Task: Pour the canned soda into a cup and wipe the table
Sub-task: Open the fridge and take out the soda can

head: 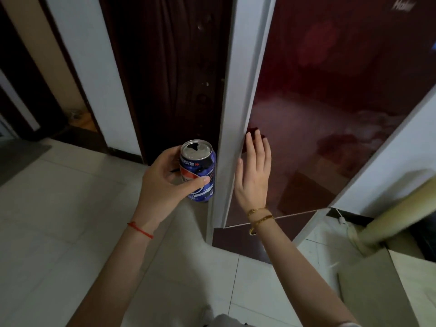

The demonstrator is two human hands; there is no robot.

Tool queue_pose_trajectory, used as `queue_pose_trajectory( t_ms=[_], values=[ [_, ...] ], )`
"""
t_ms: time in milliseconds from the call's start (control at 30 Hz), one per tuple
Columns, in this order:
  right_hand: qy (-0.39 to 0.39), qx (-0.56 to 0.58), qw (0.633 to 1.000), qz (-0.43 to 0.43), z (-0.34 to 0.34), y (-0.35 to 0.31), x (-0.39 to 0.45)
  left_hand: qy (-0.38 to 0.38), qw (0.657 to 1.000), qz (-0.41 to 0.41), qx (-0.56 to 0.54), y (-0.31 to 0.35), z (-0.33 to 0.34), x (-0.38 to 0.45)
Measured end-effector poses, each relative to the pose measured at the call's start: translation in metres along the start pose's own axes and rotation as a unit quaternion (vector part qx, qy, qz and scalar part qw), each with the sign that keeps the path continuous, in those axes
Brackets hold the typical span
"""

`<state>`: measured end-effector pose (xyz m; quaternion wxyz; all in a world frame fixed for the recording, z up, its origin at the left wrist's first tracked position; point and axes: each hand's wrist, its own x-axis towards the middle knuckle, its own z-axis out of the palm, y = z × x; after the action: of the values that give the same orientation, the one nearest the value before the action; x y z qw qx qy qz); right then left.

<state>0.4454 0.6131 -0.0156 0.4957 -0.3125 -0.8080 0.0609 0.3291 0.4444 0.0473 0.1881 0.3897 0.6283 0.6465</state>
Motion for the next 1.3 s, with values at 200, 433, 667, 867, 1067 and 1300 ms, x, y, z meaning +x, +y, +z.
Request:
queue_pose_trajectory(
  t_ms=[200,433,667,867,1067,1300],
  values=[
    [-0.035,0.004,0.999,-0.003,0.041,0.02,0.039,0.026,1.0,0.0,0.009,-0.011,0.0,0.05],
    [-0.09,-0.003,0.996,0.01,0.074,0.039,0.078,0.022,1.0,-0.004,0.012,-0.027,-0.001,0.097],
    [-0.115,-0.041,0.991,0.056,0.101,0.059,0.109,-0.012,1.0,-0.009,-0.005,-0.041,-0.007,0.14],
    [-0.119,-0.083,0.984,0.105,0.121,0.062,0.13,-0.068,0.998,-0.009,-0.002,-0.049,-0.019,0.181],
    [-0.117,-0.12,0.977,0.131,0.134,0.058,0.137,-0.114,0.993,0.0,-0.02,-0.055,-0.029,0.209],
    [-0.081,0.052,0.959,0.267,0.125,0.031,0.142,-0.161,0.986,0.008,-0.034,-0.063,-0.036,0.23]
  ],
)
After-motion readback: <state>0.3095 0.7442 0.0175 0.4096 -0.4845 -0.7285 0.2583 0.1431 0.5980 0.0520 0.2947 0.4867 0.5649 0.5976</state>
